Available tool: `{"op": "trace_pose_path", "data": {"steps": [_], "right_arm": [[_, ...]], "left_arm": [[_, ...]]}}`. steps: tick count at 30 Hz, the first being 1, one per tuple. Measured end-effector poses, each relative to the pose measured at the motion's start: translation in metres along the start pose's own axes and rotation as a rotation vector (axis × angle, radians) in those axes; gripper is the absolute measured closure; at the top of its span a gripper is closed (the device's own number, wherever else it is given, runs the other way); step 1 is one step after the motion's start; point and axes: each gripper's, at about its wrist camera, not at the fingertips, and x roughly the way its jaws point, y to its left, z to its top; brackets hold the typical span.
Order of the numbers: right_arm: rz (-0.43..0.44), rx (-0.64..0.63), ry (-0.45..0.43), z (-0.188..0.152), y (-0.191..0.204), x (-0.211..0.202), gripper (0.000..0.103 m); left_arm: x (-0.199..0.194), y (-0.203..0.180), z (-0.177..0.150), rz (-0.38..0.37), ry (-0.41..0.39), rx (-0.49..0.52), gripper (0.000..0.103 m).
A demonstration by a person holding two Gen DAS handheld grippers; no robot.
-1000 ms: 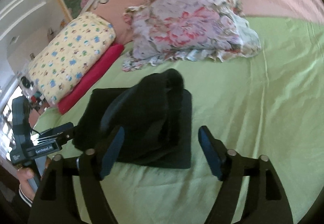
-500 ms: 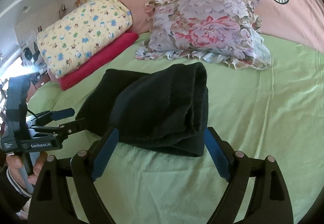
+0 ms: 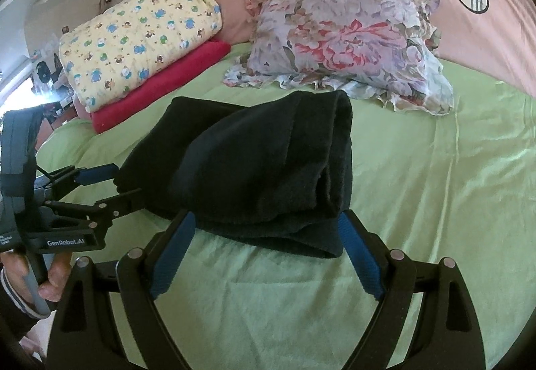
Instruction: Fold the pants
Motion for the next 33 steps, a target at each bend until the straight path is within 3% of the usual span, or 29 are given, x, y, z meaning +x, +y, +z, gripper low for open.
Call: {"op": "trace_pose_path", "data": {"steps": [33], "right_arm": [[0.008, 0.01, -0.025, 0.003, 0.0016, 0.0001, 0.015]], "left_arm": [[-0.0011, -0.001, 0.0023, -0.002, -0.02, 0.006, 0.017]]}}
